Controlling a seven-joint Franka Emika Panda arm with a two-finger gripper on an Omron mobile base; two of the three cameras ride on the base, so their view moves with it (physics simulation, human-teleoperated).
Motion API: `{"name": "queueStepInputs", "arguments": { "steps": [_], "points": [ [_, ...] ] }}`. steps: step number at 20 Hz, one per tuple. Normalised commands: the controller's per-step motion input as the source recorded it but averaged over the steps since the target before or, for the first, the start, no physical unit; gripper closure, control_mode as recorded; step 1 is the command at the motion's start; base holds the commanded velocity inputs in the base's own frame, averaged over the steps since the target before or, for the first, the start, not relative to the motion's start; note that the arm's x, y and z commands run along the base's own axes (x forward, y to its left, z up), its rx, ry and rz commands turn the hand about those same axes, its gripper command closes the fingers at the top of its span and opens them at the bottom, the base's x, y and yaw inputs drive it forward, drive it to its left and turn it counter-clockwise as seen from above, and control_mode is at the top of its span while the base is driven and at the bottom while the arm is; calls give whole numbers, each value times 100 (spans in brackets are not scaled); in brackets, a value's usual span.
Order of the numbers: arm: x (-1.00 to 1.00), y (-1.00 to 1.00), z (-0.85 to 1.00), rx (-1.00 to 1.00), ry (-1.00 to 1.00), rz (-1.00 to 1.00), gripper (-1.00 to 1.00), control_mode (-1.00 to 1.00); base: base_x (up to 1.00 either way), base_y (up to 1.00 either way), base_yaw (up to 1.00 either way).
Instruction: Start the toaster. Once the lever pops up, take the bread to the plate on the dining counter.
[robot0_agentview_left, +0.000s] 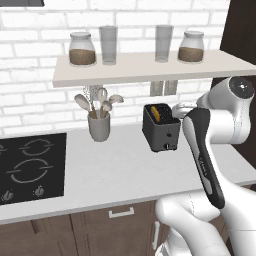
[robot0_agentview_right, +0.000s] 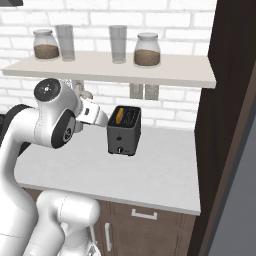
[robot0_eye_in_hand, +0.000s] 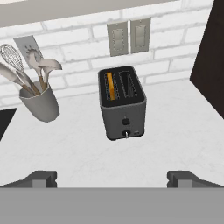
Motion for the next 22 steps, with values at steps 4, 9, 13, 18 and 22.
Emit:
{"name": "queueStepInputs", "arguments": {
  "steps": [4, 9, 13, 18, 22],
  "points": [
    [0, 0, 0, 0, 0, 0, -100, -100, 0, 0, 0],
    [0, 0, 0, 0, 0, 0, -100, -100, 0, 0, 0],
    [0, 0, 0, 0, 0, 0, -100, -100, 0, 0, 0],
    [0, 0, 0, 0, 0, 0, -100, -100, 0, 0, 0],
    [0, 0, 0, 0, 0, 0, -100, -100, 0, 0, 0]
  ]
}}
